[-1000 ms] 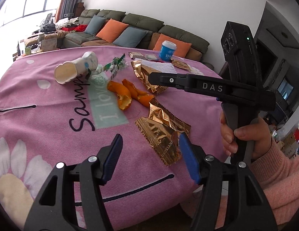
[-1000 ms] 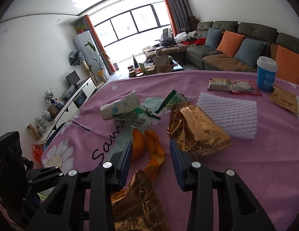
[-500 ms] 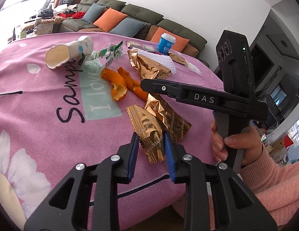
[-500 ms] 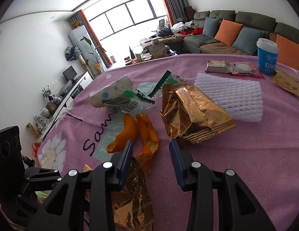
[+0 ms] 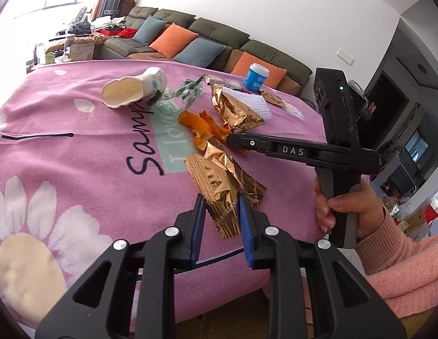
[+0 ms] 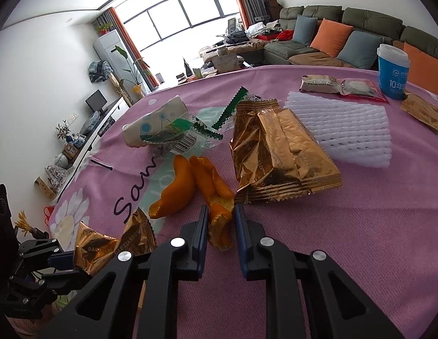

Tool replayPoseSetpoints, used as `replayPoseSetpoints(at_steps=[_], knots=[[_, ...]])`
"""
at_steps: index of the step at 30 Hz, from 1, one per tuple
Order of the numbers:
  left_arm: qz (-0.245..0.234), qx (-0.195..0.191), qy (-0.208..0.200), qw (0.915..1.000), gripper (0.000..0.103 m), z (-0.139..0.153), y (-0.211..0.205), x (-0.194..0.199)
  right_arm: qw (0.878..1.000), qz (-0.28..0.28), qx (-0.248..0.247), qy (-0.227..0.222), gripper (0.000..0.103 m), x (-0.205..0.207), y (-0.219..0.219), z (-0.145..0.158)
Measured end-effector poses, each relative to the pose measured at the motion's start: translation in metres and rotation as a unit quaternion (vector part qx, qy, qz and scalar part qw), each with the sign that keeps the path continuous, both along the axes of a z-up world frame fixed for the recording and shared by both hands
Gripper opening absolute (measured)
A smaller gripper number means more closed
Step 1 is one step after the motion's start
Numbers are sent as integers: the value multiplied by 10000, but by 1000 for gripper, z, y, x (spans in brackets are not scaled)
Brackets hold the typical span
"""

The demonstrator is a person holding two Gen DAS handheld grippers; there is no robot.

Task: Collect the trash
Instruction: 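Grasp the orange peel with the right tool while the left tool holds the wrapper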

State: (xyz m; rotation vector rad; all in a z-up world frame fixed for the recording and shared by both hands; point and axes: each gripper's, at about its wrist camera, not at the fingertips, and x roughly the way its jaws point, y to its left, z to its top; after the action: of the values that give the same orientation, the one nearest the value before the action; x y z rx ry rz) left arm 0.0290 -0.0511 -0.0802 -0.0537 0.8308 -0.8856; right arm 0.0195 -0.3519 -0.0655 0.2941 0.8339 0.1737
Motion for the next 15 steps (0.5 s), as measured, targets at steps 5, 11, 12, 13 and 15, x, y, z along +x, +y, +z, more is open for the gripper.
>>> replayPoseSetpoints(at_steps=[5, 11, 12, 13, 15], knots=[[194, -51, -56, 9998, 24, 5, 17, 2, 9999, -130, 26, -89, 14, -4, -3, 2], [360, -63, -163, 9992, 24, 11, 30, 1, 9995, -223, 116, -216, 13, -10, -6, 6], [385, -71, -174, 9991, 24, 12, 33, 1, 9994, -215, 150, -225, 13, -10, -6, 7], [412, -83, -183, 9990, 24, 13, 36, 2, 9993, -209, 192, -236, 13, -11, -6, 8], [471, -89, -203, 9986, 24, 13, 40, 3, 9992, -191, 214, -285, 13, -14, -4, 11]])
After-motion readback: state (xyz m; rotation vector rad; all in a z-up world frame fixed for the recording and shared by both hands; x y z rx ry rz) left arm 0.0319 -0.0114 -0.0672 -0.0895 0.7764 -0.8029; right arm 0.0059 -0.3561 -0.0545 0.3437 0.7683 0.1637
